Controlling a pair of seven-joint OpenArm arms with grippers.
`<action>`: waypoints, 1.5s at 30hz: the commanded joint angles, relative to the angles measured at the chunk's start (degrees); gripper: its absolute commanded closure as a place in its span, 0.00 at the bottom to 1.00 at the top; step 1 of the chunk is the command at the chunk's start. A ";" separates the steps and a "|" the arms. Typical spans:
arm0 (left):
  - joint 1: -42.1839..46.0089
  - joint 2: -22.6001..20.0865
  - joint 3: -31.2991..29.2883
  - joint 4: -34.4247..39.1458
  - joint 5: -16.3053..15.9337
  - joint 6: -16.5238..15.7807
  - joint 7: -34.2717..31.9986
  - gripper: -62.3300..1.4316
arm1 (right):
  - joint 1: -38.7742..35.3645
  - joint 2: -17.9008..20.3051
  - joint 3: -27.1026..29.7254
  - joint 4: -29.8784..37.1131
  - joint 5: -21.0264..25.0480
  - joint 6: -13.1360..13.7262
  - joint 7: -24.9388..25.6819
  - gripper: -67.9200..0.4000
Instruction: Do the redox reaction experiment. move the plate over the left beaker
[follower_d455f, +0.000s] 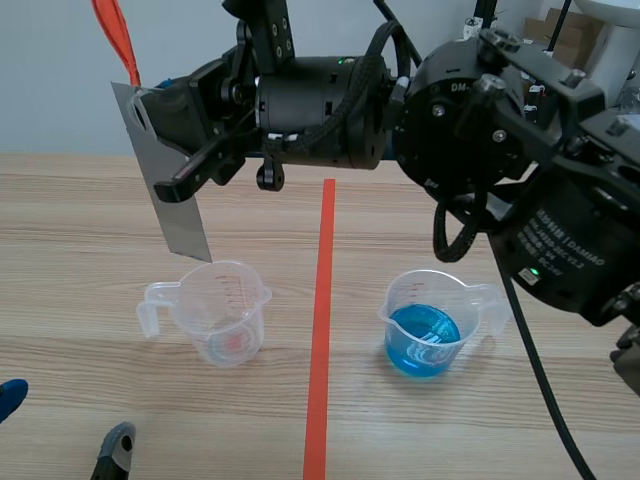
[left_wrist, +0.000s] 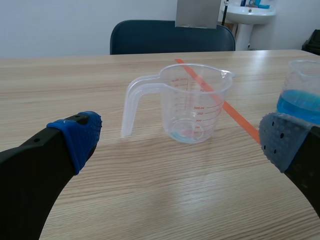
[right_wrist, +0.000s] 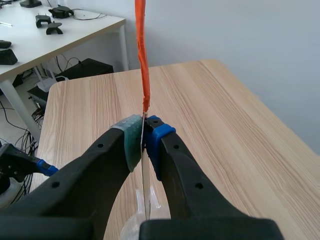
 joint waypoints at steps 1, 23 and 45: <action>0.46 0.13 -0.17 0.81 -0.42 -0.13 -0.92 0.00 | -0.66 0.11 0.42 0.48 -0.55 0.00 1.77 0.99; 0.46 0.09 -0.17 0.37 -0.39 -0.13 -0.83 0.00 | -1.53 -0.26 0.42 0.48 -3.30 0.02 7.10 0.99; 0.46 0.09 -0.17 0.33 -0.39 -0.13 -0.72 0.00 | -1.55 -0.22 0.42 0.48 -3.30 0.00 7.06 0.99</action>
